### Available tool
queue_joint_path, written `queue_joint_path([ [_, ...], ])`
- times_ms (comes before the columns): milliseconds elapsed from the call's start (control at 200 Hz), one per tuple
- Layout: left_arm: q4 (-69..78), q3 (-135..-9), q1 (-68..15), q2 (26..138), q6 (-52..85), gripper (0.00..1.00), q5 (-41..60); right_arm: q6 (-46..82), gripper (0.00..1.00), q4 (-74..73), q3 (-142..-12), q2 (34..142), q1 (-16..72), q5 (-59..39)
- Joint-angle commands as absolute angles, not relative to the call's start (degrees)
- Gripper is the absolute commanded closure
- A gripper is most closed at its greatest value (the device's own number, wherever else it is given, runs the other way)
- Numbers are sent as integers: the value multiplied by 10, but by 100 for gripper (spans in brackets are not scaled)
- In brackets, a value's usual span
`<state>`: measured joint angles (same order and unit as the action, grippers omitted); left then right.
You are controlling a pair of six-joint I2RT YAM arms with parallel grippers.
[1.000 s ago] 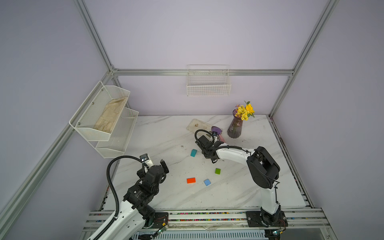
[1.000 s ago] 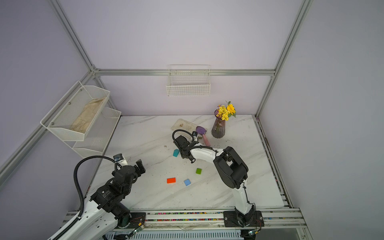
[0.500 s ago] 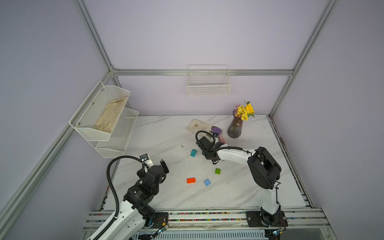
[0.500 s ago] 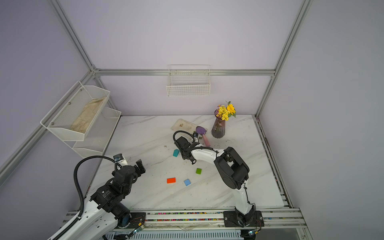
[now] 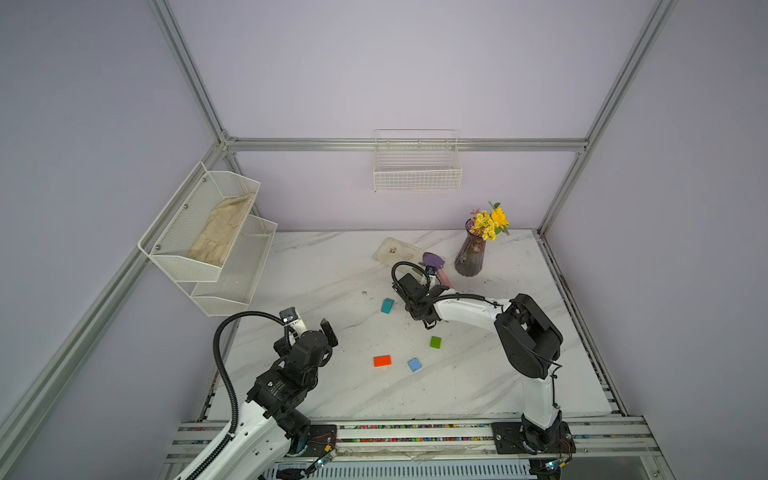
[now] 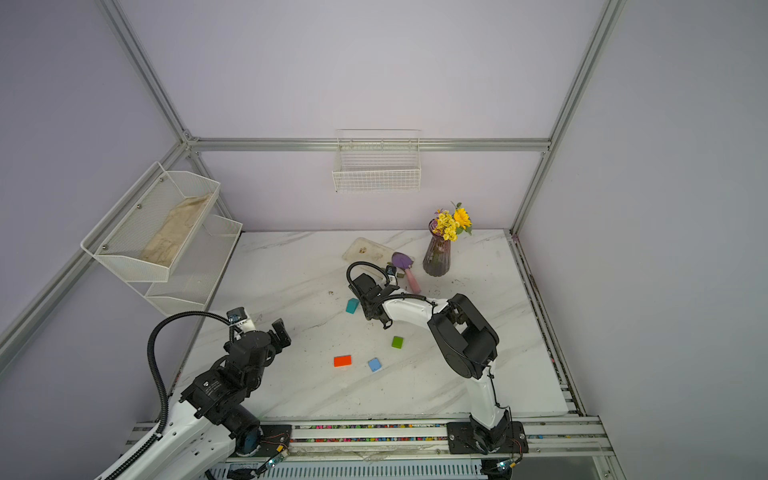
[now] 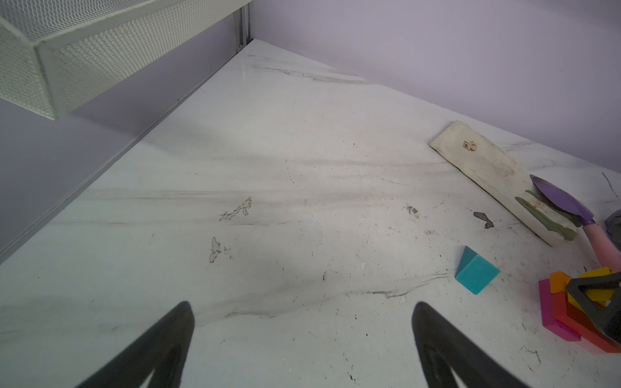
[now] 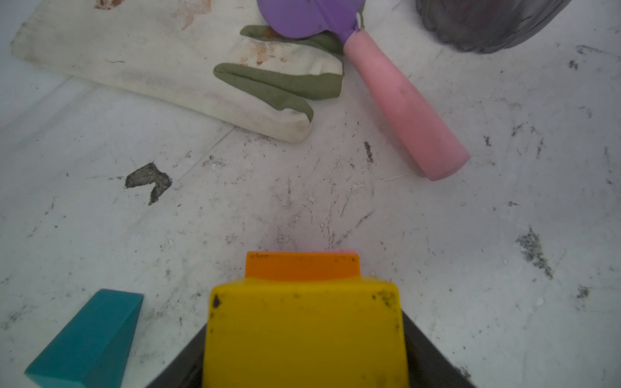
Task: Build the wood block tower
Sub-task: 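Lower the yellow block onto the striped yellow block atop the stack, then open the right gripper and raise it off the stack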
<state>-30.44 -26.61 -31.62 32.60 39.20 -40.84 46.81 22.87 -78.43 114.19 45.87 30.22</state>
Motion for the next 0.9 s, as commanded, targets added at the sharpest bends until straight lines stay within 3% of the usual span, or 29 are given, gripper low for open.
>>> queue_joint_path([
  [0,-282,-247,-315,323,382,0,-413,467,31,229,-777,1121,455,302],
  [680,-282,-246,-315,322,382,0,-412,457,34,216,-765,1112,455,296],
  [895,-281,-247,-315,322,381,0,-412,458,21,217,-756,1097,455,305],
])
